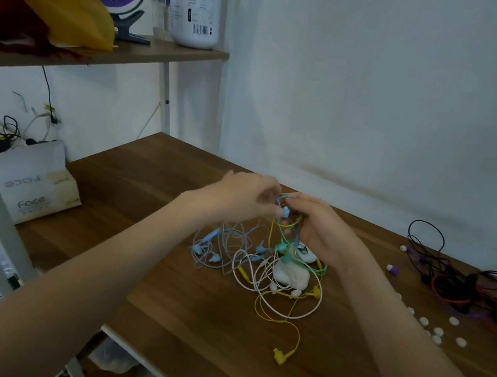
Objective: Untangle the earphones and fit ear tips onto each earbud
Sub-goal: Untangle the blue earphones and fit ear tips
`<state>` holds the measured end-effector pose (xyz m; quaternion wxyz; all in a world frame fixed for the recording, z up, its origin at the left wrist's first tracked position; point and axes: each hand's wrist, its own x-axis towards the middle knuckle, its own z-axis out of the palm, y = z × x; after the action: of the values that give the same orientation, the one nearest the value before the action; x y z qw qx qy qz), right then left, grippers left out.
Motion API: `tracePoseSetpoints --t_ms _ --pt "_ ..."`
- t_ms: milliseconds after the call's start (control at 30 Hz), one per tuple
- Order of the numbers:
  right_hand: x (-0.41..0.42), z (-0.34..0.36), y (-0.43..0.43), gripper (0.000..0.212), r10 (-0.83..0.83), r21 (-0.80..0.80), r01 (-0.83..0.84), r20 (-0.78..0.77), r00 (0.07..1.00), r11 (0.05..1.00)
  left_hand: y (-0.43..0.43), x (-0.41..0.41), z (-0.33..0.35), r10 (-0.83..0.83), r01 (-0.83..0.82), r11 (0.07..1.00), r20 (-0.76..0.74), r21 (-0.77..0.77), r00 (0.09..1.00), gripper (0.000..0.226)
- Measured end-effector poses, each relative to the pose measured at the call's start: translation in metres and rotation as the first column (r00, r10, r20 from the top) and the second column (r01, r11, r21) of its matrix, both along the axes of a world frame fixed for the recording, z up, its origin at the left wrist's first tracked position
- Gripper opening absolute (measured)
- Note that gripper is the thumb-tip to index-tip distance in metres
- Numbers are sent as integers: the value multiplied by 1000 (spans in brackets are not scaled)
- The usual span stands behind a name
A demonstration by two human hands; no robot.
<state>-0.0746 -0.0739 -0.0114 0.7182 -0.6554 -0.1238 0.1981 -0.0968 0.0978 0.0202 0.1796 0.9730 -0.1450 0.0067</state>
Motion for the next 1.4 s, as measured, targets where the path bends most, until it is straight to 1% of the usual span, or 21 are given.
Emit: tracePoseSetpoints --t_ms 33,67,100,133,167,233,300,367,500,567,633,733,800,967,1033,1100,1167,1200,1300,1400 --pt "-1 0 -1 17 33 32 -33 10 999 999 -1 1 -5 -13 13 998 -2 -64 1000 34" --pt "-2 1 -3 18 62 48 -63 30 998 997 -2 2 -8 -15 20 996 49 -90 999 26" --pt "-2 0 -4 21 88 36 -90 55 995 995 -2 2 -10 -13 22 996 105 -89 994 24" --pt "-3 -1 -6 24 102 4 -102 80 992 995 -1 2 -12 -16 28 996 131 -89 991 26" --pt "-2 -2 -9 25 98 -39 -94 101 990 995 0 0 -12 -21 34 994 125 -102 992 29" --pt "0 -5 -11 23 28 -91 -17 114 993 996 1 -3 -12 -22 39 989 116 -141 993 30" --pt "4 -7 -14 19 -87 -75 94 92 992 993 3 -5 -12 6 18 985 135 -172 991 29" --pt "7 -8 -17 16 -139 -61 145 83 987 988 6 -4 -14 39 -12 979 132 -203 990 28" --pt "6 -9 -20 23 -110 -97 118 83 990 988 8 -3 -13 69 -40 961 98 -273 993 28" --pt "4 -8 -20 21 -92 -97 100 88 992 990 8 -3 -12 69 -45 956 75 -291 995 29" --pt "3 -7 -20 19 -77 -91 85 90 993 992 9 -3 -12 53 -44 942 18 -332 998 29" --pt "3 -8 -20 11 -98 -52 102 79 992 993 11 -4 -11 21 -62 869 -88 -490 996 27" --pt "3 -7 -19 13 -121 -26 123 66 991 992 12 -6 -9 4 -69 843 -122 -534 993 26" --pt "2 -8 -19 17 -130 -12 131 66 989 991 14 -9 -7 -61 -49 832 -179 -553 982 23" --pt "3 -8 -19 15 -153 -3 153 64 986 988 13 -10 -7 -73 -39 838 -181 -545 981 27" --pt "4 -8 -18 15 -194 -5 195 60 979 981 11 -10 -7 -72 6 899 -135 -439 988 34" --pt "5 -8 -19 16 -217 19 216 47 975 976 10 -9 -9 -106 68 942 -99 -329 989 33" --pt "6 -7 -20 17 -215 41 214 36 976 976 10 -9 -9 -116 79 952 -108 -297 987 30" --pt "5 -6 -24 21 -210 52 209 13 978 977 10 -8 -8 -97 55 967 -160 -249 982 22" --pt "3 -6 -25 26 -207 -14 208 43 977 978 9 -8 -8 -90 47 966 -160 -254 983 19"
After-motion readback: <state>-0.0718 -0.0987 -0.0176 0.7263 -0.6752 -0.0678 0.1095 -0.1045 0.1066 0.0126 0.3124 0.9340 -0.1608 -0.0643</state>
